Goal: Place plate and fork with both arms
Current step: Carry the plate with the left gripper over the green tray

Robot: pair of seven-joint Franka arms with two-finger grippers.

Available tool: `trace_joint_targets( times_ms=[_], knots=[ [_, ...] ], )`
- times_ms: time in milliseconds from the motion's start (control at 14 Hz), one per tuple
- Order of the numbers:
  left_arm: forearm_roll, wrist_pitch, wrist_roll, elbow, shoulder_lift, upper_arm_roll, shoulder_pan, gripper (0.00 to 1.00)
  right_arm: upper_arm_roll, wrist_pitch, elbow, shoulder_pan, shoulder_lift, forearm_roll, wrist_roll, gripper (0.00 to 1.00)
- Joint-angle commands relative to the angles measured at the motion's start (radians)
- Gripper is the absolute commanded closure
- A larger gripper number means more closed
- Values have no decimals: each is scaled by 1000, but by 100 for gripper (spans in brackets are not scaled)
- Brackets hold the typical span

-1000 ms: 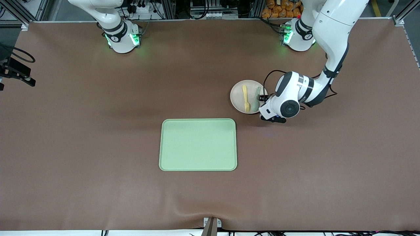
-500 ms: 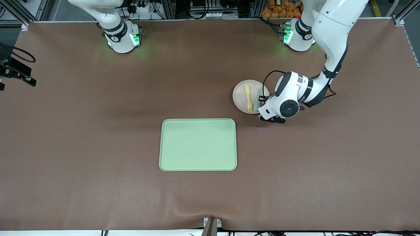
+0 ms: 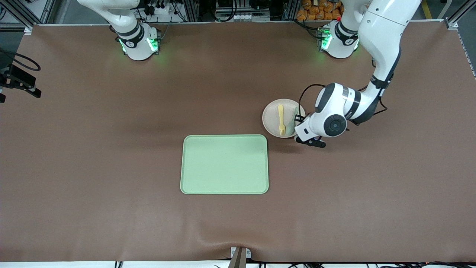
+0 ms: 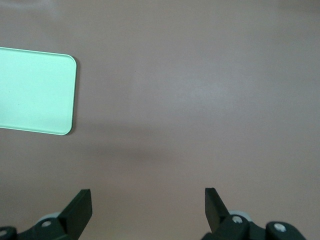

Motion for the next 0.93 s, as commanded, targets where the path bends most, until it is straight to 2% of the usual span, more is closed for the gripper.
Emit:
trace_joint_targets(
  times_ms=[0,143,357,500,857],
  knots=[
    [10,-10,13,36,-20,1,36,100,14,-5,-11,-18,-15,15,6,0],
    [2,-78,21,103,-28,-3,57,100,14,-5,-11,-20,-15,15,6,0],
    [-151,-158,12,285,-11,0,80,100,14,-5,-11,-18,-15,15,6,0],
    [-176,-192,-1,402,51,2,67,100,14,-5,-11,-20,-15,15,6,0],
    [-174,-192,-62,608,219,-3,5,100,12,-4,-11,-23,-14,15,6,0]
  ],
)
